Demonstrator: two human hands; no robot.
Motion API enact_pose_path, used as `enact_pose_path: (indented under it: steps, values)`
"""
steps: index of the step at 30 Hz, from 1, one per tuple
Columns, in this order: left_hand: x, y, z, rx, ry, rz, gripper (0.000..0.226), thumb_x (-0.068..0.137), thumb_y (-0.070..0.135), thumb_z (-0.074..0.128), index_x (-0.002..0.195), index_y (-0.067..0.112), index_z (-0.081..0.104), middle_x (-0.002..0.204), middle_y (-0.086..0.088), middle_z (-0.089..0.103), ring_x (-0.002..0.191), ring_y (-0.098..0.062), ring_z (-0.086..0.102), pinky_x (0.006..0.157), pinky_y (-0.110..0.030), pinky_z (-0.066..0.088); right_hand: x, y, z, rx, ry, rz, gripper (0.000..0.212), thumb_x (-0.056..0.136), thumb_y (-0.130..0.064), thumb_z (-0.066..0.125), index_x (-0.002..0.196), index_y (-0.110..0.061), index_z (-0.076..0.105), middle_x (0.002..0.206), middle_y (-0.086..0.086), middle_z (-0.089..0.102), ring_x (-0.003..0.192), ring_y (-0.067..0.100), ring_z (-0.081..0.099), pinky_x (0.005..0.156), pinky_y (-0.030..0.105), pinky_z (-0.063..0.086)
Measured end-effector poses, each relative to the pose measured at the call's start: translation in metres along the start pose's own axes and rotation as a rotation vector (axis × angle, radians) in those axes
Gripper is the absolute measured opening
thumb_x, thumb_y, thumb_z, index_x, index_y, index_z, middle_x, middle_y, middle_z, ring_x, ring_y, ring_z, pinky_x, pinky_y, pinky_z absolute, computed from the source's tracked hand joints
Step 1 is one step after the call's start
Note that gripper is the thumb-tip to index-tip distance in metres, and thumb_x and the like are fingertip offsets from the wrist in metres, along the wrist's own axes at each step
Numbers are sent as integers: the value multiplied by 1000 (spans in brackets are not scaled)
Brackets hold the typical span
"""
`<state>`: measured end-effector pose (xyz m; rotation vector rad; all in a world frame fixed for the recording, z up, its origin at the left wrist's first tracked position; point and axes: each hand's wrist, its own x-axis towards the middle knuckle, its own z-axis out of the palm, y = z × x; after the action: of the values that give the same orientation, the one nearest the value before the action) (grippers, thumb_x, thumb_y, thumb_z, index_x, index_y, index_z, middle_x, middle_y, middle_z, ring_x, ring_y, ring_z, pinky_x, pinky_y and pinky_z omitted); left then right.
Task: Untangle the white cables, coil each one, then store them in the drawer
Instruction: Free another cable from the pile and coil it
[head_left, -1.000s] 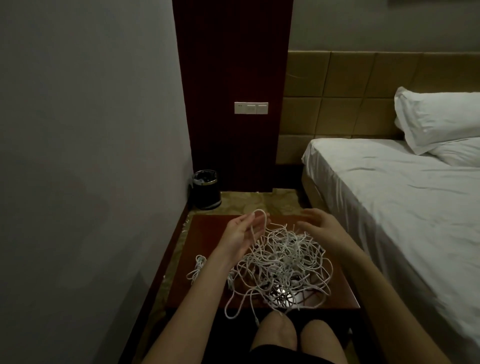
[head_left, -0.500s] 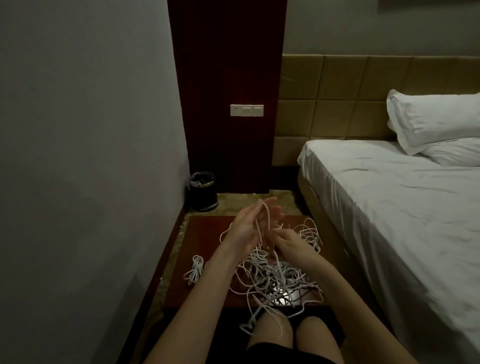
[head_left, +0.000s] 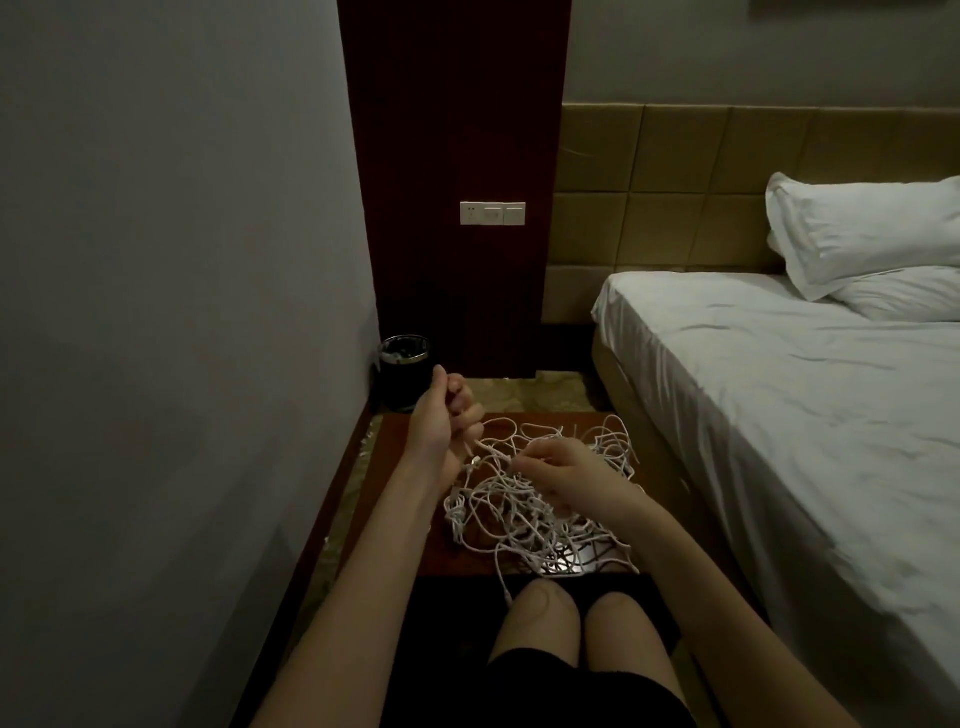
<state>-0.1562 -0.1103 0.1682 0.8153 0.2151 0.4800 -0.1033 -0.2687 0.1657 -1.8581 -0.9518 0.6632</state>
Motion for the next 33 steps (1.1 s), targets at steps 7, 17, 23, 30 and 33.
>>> enact_pose_path:
  steps: [7,17,23,30,33]
  values:
    - [-38,-20,4,82,-124,-150,37,104,41,30,85,16,49,57,9,35,40,0,26,37,-13,19,-26,-5,13,-623,103,-261,22,94,-30,60,90,-13,74,60,-5,55,50,8,44,51,18,34]
    - [-81,-44,-2,71,-132,-226,38,105,39,29,83,15,50,55,8,31,38,0,23,37,-14,16,-83,10,4,-454,82,-270,5,88,-16,68,92,-13,69,61,-20,59,57,-4,54,56,10,40]
    - [-106,-51,9,308,-148,-201,32,104,36,35,94,14,55,54,9,44,39,-2,38,41,-16,33,-99,-4,17,-599,117,-375,12,84,-20,72,94,-13,74,78,-23,62,69,-12,60,67,6,46]
    - [-123,-55,16,392,-186,-266,38,103,38,37,91,13,63,63,1,65,59,-10,62,62,-24,49,-82,-9,30,-813,155,-364,9,86,-15,70,95,-14,70,94,0,72,75,1,61,70,13,49]
    - [-130,-56,19,439,-193,-285,43,103,44,33,85,15,59,48,6,56,37,-4,50,36,-12,35,-78,-5,32,-833,235,-289,24,82,-23,74,100,-19,59,95,-1,67,81,11,62,71,20,51]
